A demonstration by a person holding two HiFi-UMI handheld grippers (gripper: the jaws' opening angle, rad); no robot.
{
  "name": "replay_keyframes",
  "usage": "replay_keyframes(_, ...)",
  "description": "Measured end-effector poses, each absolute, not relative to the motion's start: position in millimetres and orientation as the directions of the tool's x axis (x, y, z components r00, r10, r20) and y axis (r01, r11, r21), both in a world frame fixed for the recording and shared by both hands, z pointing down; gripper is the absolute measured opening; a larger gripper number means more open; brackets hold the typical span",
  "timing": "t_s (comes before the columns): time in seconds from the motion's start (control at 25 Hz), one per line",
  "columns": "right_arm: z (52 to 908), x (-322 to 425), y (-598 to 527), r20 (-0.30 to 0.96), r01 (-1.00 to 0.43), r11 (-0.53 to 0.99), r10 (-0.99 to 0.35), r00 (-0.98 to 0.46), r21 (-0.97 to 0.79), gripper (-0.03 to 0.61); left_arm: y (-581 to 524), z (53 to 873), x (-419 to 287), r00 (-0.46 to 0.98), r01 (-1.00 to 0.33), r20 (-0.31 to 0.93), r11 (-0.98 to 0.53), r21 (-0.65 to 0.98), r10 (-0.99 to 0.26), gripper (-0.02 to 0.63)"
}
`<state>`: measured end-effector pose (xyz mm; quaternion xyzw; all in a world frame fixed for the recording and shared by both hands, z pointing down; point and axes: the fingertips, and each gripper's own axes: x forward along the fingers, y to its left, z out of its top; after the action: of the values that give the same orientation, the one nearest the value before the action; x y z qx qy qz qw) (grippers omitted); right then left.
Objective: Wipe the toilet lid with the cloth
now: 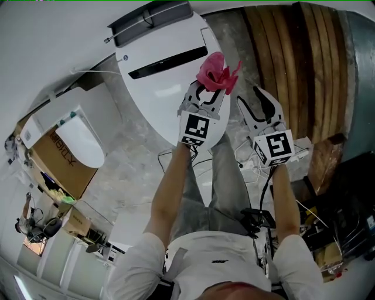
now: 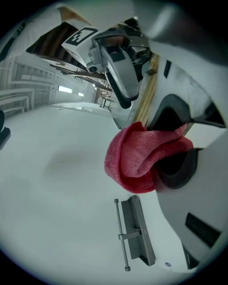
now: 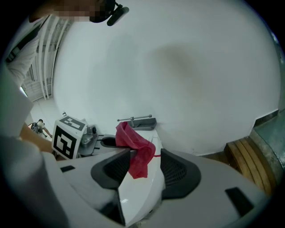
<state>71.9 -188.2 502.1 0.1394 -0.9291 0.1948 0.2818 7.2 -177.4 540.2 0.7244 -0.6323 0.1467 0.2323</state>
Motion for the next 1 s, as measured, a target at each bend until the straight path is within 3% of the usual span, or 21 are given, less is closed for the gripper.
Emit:
replay_keyframes(0.4,544.7,68.9,-191.3,0.596,-0.357,0.89,-0.128,-0.793,-0.284,0.206,-196.8,609.0,13.8,0.174,-0.98,0.56,-0.09,0.175,-0.81,0.109)
replay_keyframes(0.68,565.7,68.2,-176.6,0.614,-0.341,0.895,-0.1,-0.783,-0.289,0.206,-184.9,655.5,2.3,0.133,-0.985,0.662,-0.024,0.171,-0.737,0.109)
replay_keyframes(1.0,572.9,63.0,-161.9,0.629,-0.336,0.897,-0.089,-0.772,-0.286,0.206,-173.6,663.7,-8.8,0.094,-0.983,0.684,0.04,0.177,-0.723,0.109)
